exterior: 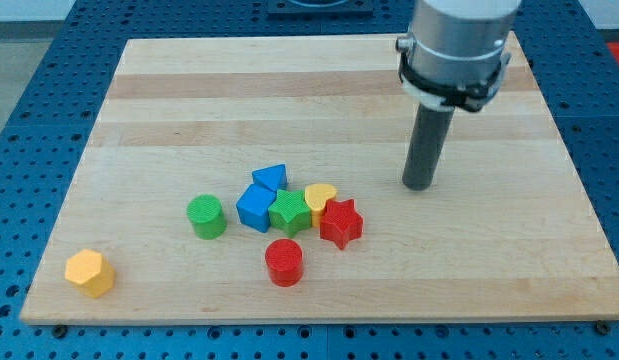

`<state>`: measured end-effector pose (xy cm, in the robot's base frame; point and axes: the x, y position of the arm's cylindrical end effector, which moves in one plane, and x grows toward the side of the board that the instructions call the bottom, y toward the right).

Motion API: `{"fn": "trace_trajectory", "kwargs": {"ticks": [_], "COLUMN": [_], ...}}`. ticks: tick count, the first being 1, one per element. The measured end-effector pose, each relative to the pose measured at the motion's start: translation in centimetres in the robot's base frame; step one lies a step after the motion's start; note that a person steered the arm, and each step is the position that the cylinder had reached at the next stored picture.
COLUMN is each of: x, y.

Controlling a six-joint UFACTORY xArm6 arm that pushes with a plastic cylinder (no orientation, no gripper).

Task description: Slide your arm to center left

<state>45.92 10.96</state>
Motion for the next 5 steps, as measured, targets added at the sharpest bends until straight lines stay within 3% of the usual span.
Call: {"fn": "trace_trajectory", "kwargs": {"ticks": [2,5], "x": [-0.5,-2.0], "y": [0.0,-5.2]}}
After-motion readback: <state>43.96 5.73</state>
